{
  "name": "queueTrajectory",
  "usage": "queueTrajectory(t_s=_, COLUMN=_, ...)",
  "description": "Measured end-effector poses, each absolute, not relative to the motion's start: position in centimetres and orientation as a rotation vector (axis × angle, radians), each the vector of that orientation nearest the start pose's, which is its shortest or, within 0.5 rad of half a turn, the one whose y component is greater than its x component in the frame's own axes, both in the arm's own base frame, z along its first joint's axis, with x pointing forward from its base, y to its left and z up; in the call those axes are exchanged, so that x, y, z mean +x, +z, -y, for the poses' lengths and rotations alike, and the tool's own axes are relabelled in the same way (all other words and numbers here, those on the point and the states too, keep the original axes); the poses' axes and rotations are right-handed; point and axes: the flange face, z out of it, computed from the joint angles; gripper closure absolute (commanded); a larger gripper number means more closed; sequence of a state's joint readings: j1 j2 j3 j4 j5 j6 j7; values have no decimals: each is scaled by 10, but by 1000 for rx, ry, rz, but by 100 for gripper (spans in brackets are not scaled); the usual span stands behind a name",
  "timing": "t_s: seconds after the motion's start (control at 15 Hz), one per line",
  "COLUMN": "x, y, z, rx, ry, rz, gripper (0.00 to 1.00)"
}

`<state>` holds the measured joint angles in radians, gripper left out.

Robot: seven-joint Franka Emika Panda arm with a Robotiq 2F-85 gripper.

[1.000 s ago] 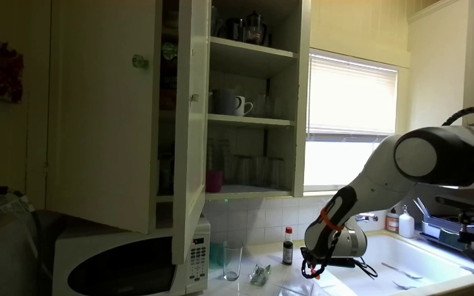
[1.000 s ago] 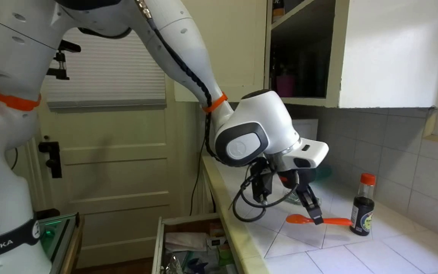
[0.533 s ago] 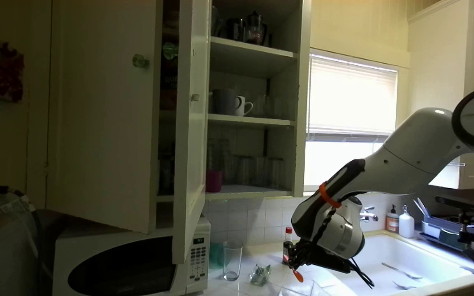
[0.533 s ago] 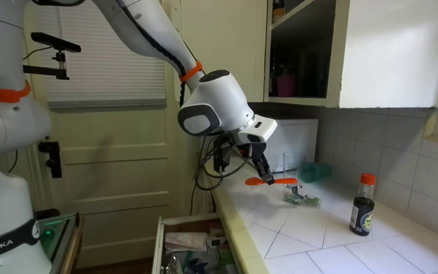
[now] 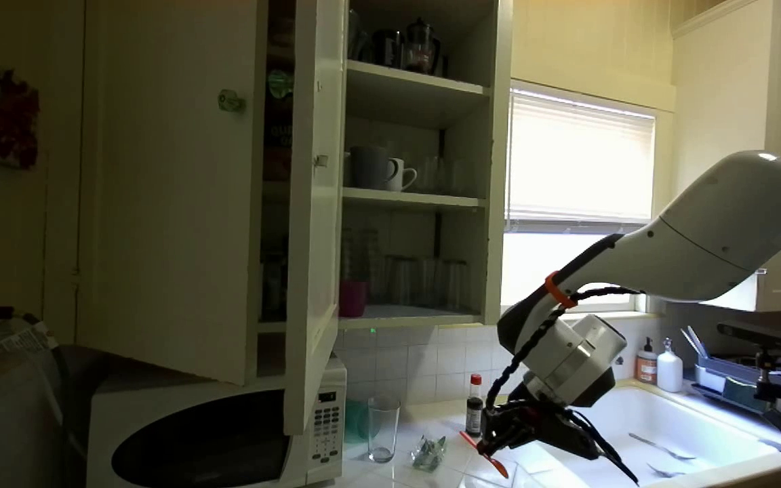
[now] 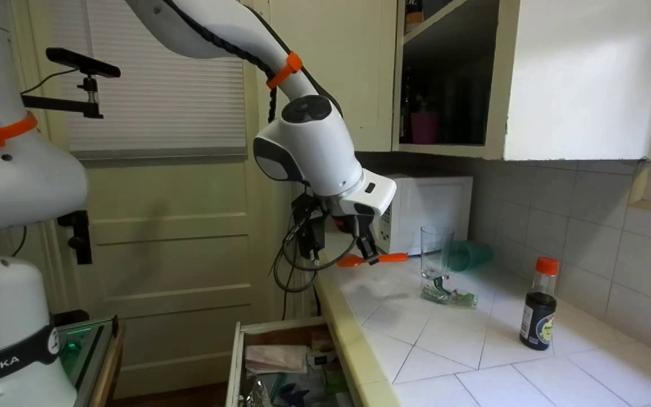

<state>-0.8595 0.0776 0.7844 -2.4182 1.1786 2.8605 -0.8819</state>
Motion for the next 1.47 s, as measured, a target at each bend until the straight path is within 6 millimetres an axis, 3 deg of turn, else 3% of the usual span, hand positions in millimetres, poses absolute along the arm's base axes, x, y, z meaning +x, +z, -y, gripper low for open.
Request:
queueTrajectory(t_s=0.07, x=482, y=299, z=101, rx=-2641, ry=-732, rz=-414, gripper=85)
queueTrajectory(t_s=0.27, x=459, y=291, z=143, rx=-2591, ry=-789, rz=-509, gripper=85)
queueTrajectory(t_s=0.4, x=457, y=290, z=148, rx=-2587, ry=-796, rz=-521, gripper=85)
queueTrajectory(t_s=0.47, x=458, y=291, z=146, rx=-2586, ry=-795, rz=-516, gripper=96)
queueTrajectory(t_s=0.67, x=460, y=289, z=135, rx=-2642, ry=-759, rz=-413, gripper=96)
queueTrajectory(t_s=0.8, x=454, y=276, z=115, rx=-2701, ry=-673, rz=-285, gripper=96)
queueTrajectory(t_s=1.07, x=421, y=246, z=80, rx=-2781, ry=-521, rz=-46, gripper=96)
queueTrajectory(t_s=1.47, x=368, y=230, z=63, rx=-2878, ry=-460, rz=367, gripper=96)
